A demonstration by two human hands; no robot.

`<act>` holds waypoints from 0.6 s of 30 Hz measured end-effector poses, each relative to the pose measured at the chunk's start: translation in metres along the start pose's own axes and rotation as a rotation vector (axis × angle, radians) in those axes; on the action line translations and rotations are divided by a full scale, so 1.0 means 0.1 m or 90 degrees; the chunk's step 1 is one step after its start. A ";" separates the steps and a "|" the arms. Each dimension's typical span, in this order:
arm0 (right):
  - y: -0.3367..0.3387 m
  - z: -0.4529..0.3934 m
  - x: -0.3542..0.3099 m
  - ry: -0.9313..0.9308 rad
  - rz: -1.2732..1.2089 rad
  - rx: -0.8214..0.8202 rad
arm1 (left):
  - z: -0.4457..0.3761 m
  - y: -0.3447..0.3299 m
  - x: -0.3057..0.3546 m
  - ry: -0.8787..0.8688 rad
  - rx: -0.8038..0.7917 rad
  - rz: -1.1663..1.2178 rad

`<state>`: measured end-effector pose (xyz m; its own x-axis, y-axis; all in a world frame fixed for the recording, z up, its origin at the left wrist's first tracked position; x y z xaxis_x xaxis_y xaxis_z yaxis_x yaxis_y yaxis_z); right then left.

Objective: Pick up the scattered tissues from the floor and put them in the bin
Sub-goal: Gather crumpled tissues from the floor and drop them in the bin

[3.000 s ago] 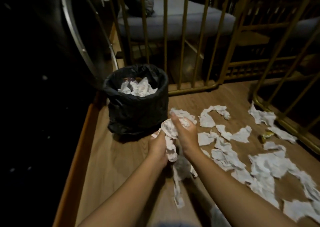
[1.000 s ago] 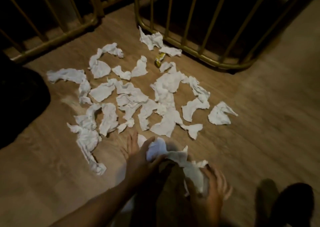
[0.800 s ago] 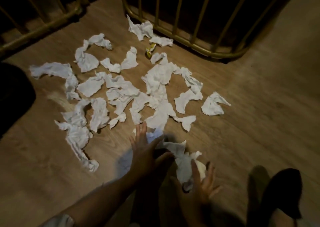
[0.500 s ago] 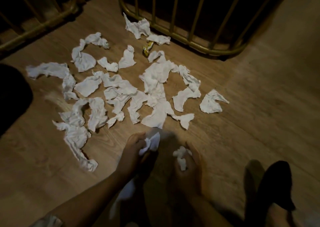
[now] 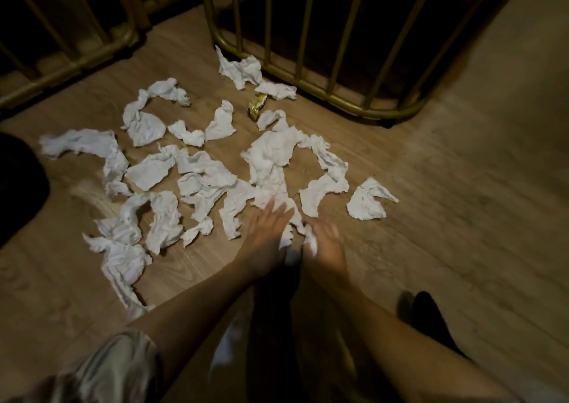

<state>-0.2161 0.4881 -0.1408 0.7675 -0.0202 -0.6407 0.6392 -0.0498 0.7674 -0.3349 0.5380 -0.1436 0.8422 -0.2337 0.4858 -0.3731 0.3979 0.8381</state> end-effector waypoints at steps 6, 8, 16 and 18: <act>-0.21 0.36 0.10 0.012 0.057 -0.008 | 0.21 -0.08 -0.27 0.080 0.010 0.175; -0.22 0.32 0.08 0.031 0.047 -0.001 | 0.25 -0.07 -0.39 0.074 0.045 0.152; 0.02 -0.31 -0.12 -0.055 -0.144 0.141 | 0.42 -0.01 -0.74 0.110 0.117 0.111; 0.02 -0.52 -0.33 -0.058 -0.196 0.156 | 0.40 0.13 -0.74 0.107 0.117 0.121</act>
<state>-0.2378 0.5410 -0.1165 0.5280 -0.0551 -0.8475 0.7999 -0.3031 0.5181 -0.4174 0.5249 -0.1587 0.7972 -0.0143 0.6035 -0.5816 0.2496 0.7742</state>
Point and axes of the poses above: each hand's wrist, its own z-axis away from the middle knuckle, its own y-axis out of the back of the hand, x = y × z, the point moved 8 cm from there along -z, towards the middle knuckle, and after that the axes turned 13 degrees about y, right-handed, at the moved point
